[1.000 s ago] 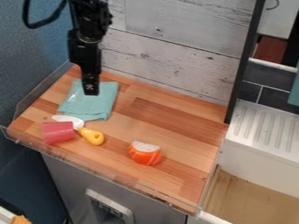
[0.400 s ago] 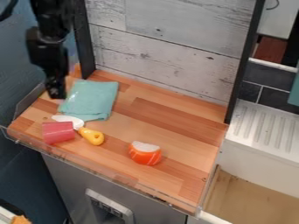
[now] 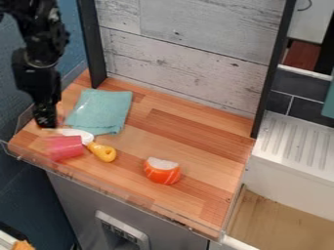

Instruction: Move the red cup from the buttom left of the table to the top middle of the table

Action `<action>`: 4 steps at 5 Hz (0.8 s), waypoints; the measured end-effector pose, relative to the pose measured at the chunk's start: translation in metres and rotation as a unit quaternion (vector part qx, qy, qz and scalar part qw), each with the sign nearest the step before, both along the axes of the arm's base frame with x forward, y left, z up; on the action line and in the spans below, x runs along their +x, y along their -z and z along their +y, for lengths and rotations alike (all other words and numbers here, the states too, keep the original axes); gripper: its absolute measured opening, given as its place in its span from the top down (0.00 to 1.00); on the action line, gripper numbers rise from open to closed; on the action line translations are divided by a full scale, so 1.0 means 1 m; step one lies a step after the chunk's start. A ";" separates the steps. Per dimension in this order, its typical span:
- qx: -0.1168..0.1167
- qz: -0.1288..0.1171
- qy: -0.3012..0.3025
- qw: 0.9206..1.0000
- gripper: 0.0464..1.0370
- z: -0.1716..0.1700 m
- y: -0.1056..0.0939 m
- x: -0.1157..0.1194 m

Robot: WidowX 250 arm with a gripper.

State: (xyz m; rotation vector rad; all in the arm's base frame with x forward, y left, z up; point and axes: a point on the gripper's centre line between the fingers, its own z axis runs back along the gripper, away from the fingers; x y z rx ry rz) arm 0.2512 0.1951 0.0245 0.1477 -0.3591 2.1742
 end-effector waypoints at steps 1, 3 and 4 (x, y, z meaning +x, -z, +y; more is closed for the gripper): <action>-0.007 0.019 -0.020 1.000 0.04 0.009 0.015 -0.011; -0.015 0.055 -0.031 0.998 0.04 0.022 0.046 -0.013; -0.031 0.060 -0.030 0.997 0.04 0.019 0.053 -0.013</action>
